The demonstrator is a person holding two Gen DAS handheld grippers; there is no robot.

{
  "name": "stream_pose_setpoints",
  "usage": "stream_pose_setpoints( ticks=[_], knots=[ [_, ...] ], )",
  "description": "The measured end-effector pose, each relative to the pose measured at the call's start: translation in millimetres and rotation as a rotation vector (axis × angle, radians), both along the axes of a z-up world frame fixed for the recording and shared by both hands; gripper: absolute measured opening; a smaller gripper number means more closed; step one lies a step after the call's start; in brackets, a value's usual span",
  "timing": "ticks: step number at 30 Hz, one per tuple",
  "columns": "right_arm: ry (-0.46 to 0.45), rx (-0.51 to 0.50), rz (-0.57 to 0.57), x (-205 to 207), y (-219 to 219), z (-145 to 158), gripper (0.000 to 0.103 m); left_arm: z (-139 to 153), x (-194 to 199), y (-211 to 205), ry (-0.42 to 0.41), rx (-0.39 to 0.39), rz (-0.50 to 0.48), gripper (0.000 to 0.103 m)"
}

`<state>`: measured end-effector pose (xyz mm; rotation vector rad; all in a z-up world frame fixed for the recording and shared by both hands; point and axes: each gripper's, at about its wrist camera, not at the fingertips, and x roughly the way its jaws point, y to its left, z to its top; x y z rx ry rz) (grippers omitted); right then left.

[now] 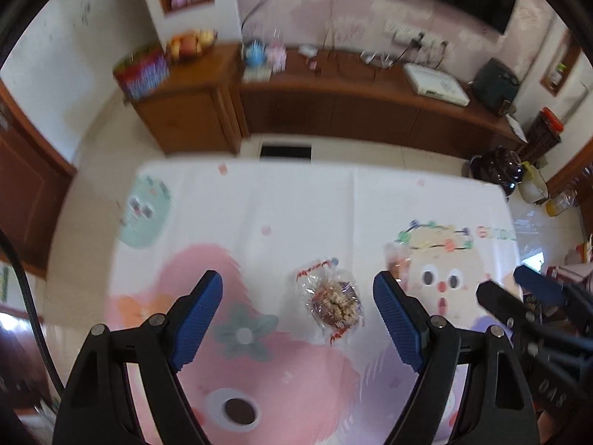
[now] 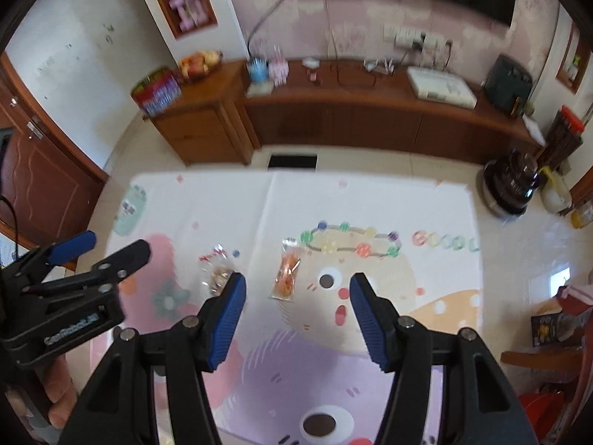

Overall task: Organize snacks
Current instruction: 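Move both open grippers back to the remaining snacks on the cloth, then grasp the clear nut bag with the left gripper while the right grasps the orange-snack packet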

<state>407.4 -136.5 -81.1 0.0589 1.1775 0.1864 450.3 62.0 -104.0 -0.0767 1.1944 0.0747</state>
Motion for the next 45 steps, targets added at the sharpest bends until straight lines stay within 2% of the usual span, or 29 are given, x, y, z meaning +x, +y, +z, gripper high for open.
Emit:
stream_pose_setpoints(
  ticks=[6,8,13,17,20,21,23,25,31,33,35,36,41,45],
  knots=[
    [0.067,0.007,0.009,19,13,-64,0.058,-68,14,0,0.075,-0.075,0.054,0.078],
    [0.084,0.009,0.013,23,16,-75,0.053,-79,17,0,0.090,-0.085,0.070,0.073],
    [0.109,0.004,0.013,31,19,-99,0.051,-106,24,5,0.133,-0.120,0.102,0.073],
    [0.129,0.008,0.015,36,20,-113,0.047,-110,25,8,0.137,-0.162,0.104,0.074],
    [0.111,-0.039,0.040,34,28,-115,0.044,-113,23,3,0.141,-0.153,0.085,0.075],
    [0.100,-0.078,0.050,33,31,-114,0.041,-114,24,2,0.146,-0.156,0.079,0.075],
    [0.096,-0.142,0.051,32,35,-112,0.024,-118,24,-2,0.158,-0.156,0.069,0.075],
    [0.104,-0.150,0.047,31,31,-109,0.024,-121,25,-5,0.167,-0.163,0.065,0.075],
    [0.111,-0.147,0.040,15,17,-106,0.023,-124,22,-19,0.163,-0.085,0.021,0.075],
    [0.121,-0.142,0.039,10,13,-106,0.023,-123,17,-26,0.159,-0.054,0.005,0.070],
    [0.133,-0.137,0.033,8,11,-108,0.023,-121,13,-33,0.152,-0.015,-0.011,0.044],
    [0.138,-0.135,0.032,6,11,-109,0.023,-119,11,-37,0.146,-0.022,-0.028,0.034],
    [0.145,-0.122,0.026,-7,7,-105,0.023,-111,-4,-42,0.133,0.008,-0.015,0.031],
    [0.114,-0.086,0.022,-25,0,-79,0.023,-81,-25,-42,0.092,0.006,-0.011,0.031]
  ],
)
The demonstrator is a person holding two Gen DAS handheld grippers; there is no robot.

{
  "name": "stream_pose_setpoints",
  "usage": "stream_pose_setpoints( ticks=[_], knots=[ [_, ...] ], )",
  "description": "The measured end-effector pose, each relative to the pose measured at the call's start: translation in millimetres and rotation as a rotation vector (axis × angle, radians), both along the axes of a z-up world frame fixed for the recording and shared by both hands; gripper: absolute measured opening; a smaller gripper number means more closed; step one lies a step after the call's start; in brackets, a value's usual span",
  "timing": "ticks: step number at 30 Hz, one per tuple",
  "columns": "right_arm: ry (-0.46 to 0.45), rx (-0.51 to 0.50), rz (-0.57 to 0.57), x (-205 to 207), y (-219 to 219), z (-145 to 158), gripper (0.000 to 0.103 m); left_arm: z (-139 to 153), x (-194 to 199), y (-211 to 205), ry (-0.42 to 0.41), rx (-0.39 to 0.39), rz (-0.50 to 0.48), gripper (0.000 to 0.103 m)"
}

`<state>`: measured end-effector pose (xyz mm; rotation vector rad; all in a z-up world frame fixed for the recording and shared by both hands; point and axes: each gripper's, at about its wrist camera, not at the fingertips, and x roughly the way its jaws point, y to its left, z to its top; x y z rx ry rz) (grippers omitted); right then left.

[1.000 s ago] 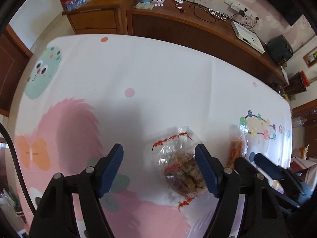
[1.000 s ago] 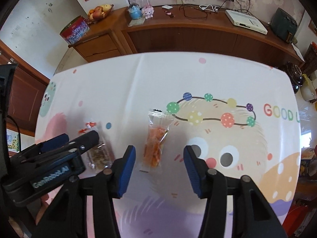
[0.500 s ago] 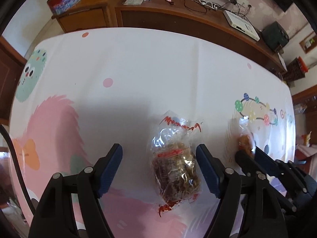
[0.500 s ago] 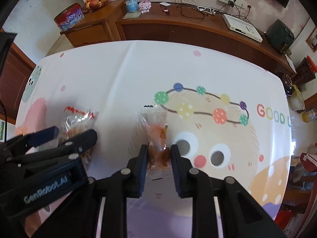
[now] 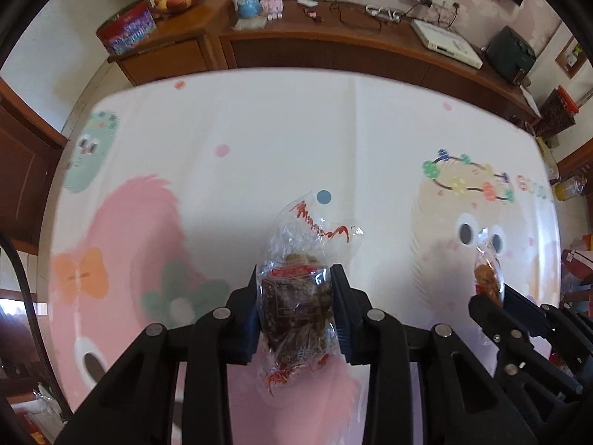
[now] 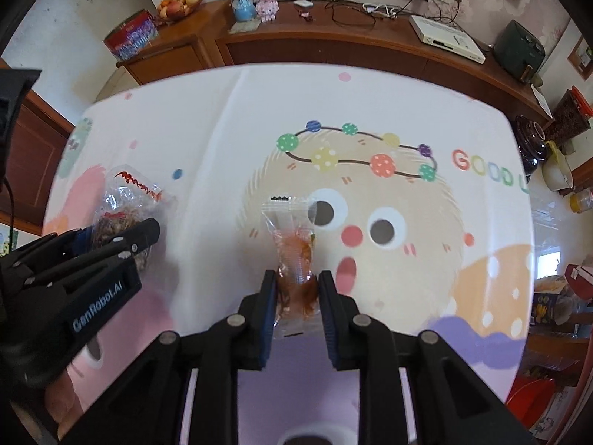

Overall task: Organize snacks
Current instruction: 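Carry both held bags over the white tray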

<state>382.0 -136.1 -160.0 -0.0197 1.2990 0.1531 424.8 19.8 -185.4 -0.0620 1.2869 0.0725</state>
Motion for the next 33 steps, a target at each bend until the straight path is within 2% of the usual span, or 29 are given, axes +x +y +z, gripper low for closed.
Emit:
stream_pose_setpoints(
  ticks=[6,12,17,24,29,33],
  knots=[
    [-0.095,0.084,0.006,-53,-9,67,0.022,79,-54,5,-0.120,0.032,-0.053,0.031],
    [-0.206,0.178,0.013,-137,-18,126,0.022,153,-152,12,-0.247,0.054,-0.127,0.031],
    [-0.288,0.218,0.030,-212,-16,157,0.022,188,-225,16,-0.319,0.048,-0.170,0.032],
    [-0.377,0.302,0.044,-298,-11,177,0.023,205,-306,15,-0.384,0.002,-0.211,0.032],
    [-0.415,0.305,0.026,-331,-8,174,0.023,197,-342,11,-0.408,-0.022,-0.217,0.032],
    [-0.429,0.311,-0.008,-353,-8,160,0.023,183,-358,16,-0.410,-0.051,-0.182,0.032]
  ],
)
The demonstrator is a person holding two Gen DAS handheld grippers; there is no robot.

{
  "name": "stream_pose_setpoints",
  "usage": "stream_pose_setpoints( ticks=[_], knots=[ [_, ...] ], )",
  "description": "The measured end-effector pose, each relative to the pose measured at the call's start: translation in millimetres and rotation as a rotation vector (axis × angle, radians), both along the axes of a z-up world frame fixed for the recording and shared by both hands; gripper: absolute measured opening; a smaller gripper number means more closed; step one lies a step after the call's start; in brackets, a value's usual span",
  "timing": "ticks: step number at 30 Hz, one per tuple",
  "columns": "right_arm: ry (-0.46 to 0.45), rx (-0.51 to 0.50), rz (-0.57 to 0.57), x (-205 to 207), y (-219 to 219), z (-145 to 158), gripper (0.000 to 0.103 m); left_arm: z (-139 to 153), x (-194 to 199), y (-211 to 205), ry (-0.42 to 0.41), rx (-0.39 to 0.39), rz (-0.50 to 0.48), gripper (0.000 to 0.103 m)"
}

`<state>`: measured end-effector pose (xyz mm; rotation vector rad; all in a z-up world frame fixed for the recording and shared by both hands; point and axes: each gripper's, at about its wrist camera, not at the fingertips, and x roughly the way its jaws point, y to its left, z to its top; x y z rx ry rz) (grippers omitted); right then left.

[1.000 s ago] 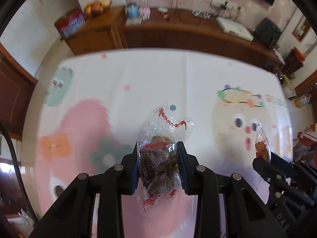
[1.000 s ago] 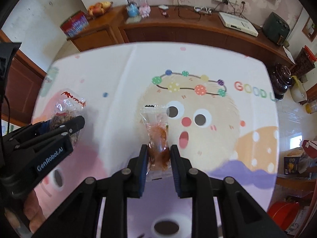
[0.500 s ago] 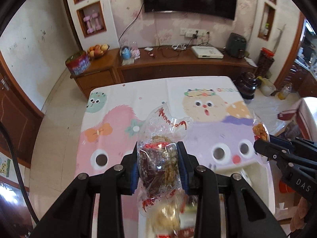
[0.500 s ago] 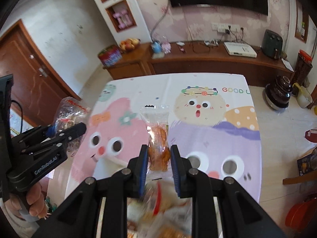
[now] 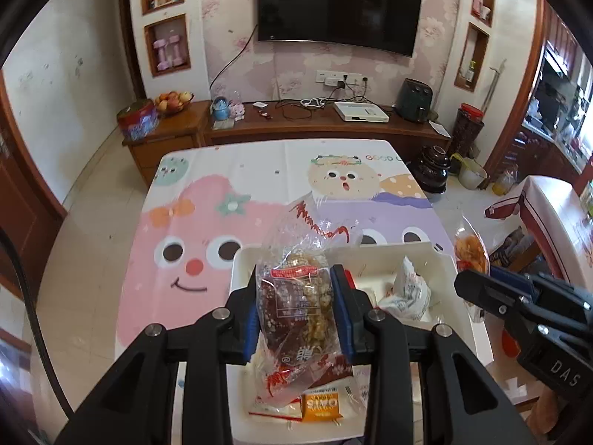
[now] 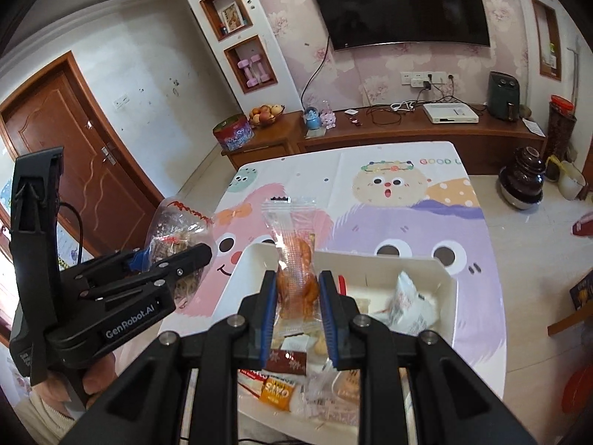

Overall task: Organize snacks
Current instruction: 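Carry both held bags over the white tray, then lower both bags into the tray and open both grippers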

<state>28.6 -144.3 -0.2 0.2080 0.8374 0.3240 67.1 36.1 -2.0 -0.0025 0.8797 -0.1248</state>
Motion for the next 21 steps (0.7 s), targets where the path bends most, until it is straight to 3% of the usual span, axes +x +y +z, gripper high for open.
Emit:
stream_pose_setpoints(
  ticks=[4,11,21],
  knots=[
    [0.038,0.025,-0.018,-10,-4,-19,0.023,-17,-10,6,0.023,-0.005,0.030,0.032],
    [0.060,0.029,-0.047,-15,-11,-31,0.023,-38,-22,11,0.021,0.059,0.078,0.032],
    [0.112,0.000,-0.019,-13,5,-52,0.023,-68,-28,-1,0.082,0.097,0.049,0.033]
  ],
)
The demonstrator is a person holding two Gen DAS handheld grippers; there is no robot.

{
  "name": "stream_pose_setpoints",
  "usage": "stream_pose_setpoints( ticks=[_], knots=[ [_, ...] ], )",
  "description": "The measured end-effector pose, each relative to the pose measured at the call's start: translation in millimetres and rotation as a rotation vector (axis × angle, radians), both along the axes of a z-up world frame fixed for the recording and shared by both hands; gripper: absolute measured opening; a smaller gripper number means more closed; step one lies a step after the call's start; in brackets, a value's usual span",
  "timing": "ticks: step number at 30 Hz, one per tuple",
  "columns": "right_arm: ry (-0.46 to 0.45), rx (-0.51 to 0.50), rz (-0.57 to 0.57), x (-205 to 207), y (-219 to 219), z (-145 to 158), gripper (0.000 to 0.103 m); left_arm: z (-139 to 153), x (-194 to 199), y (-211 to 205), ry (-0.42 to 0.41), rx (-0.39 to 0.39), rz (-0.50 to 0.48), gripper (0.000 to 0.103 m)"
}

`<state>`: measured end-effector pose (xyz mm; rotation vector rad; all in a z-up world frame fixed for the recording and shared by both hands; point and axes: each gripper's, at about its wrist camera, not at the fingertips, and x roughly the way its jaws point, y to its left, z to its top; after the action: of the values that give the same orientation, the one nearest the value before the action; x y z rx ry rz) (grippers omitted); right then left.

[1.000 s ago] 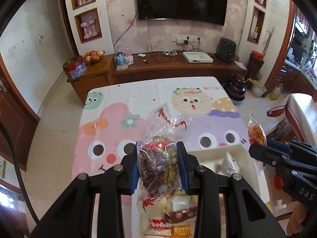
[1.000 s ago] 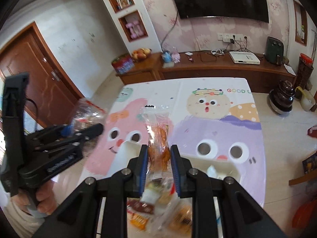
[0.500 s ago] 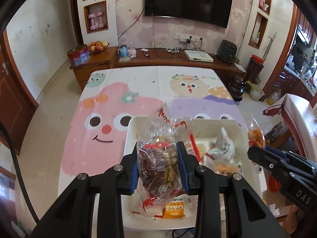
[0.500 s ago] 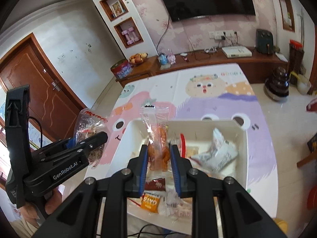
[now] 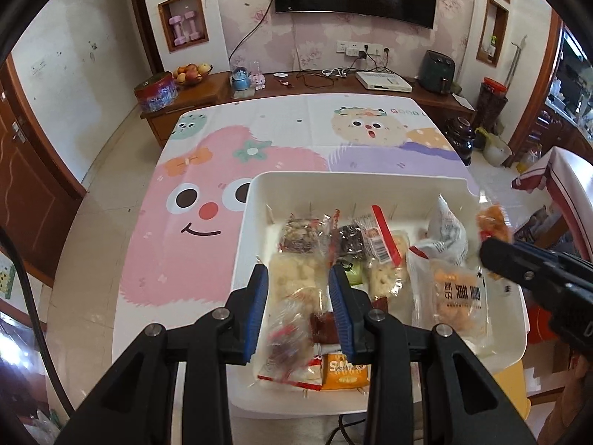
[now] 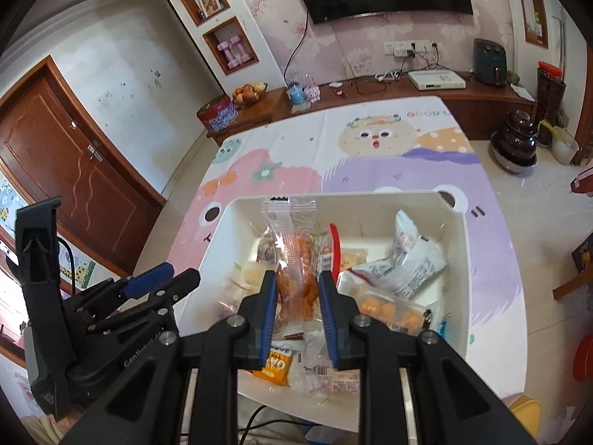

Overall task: Organize snacks
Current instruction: 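Lower both bags into the tray and open both grippers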

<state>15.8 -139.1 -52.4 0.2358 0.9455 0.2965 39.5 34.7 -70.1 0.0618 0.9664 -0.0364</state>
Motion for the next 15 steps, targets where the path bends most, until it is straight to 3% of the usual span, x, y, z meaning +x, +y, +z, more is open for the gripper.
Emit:
stream_pose_setpoints(
  ticks=[4,6,7,8,15],
  knots=[
    [0.026,-0.023,0.026,1,9,-8,0.026,-4,-1,-4,0.015,-0.001,-0.004,0.034],
    [0.039,-0.053,0.039,1,15,-11,0.027,-8,0,-5,0.037,-0.002,0.003,0.052],
    [0.041,-0.063,0.038,1,17,-12,0.028,-10,1,-5,0.049,-0.006,0.011,0.068],
    [0.041,-0.070,0.035,1,18,-12,0.032,-11,2,-4,0.054,-0.007,0.017,0.078],
    [0.013,-0.106,0.015,-4,18,-8,0.039,-13,2,0,0.073,-0.020,0.045,0.084]
  ],
)
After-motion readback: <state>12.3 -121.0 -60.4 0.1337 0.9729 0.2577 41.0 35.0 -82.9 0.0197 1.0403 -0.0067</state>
